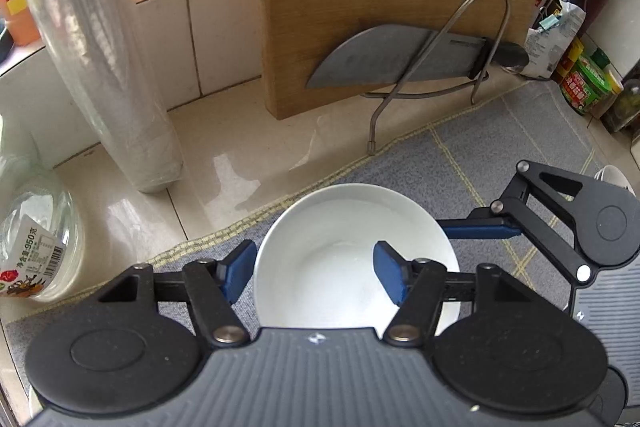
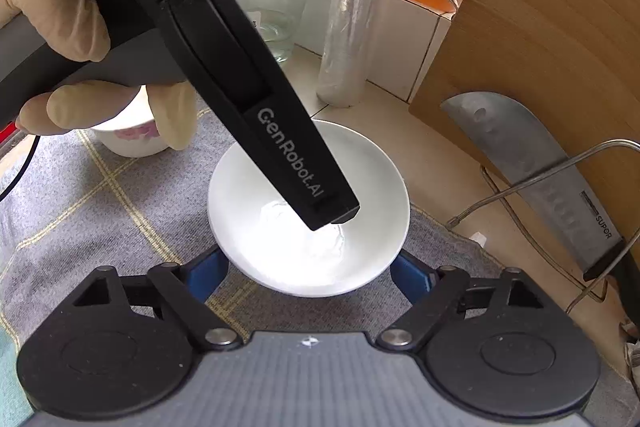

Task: Organize plates and bowls

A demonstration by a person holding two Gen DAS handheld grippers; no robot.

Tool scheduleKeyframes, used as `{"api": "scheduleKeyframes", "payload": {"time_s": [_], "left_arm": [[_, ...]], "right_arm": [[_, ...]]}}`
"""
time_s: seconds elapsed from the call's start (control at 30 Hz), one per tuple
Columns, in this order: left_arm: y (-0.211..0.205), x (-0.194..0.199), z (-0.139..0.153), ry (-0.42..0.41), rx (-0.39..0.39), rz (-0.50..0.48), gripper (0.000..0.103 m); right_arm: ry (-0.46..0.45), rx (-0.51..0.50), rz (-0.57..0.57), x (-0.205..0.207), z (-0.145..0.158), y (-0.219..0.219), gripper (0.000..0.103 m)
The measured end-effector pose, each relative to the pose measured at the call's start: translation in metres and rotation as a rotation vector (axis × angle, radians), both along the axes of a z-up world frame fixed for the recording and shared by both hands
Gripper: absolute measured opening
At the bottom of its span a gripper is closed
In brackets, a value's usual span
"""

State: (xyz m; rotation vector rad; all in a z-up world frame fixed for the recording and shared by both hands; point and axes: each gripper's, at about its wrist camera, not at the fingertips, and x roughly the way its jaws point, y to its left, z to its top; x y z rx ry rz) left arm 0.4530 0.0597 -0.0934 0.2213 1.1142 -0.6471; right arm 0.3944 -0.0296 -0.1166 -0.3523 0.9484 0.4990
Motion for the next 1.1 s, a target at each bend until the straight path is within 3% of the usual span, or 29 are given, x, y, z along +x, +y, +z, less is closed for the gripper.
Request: {"api": "scheduleKeyframes", "payload": {"time_s": [0.33,1.1], "left_arm": [[-0.0032,-0.0015,-0.0016,0.009,-0.014,-0.009,0.062],[-0.0009,-0.0017,-0.0070,0.022,-0.020,-0.033,0.062]], "right_arm": [[-0.008,0.040,-0.004,0.0013,0.0011,-0.0099,0.091],[-0.020,0.016,-0.008,-0.0023,0.0005,-0.0030,0.091]]}}
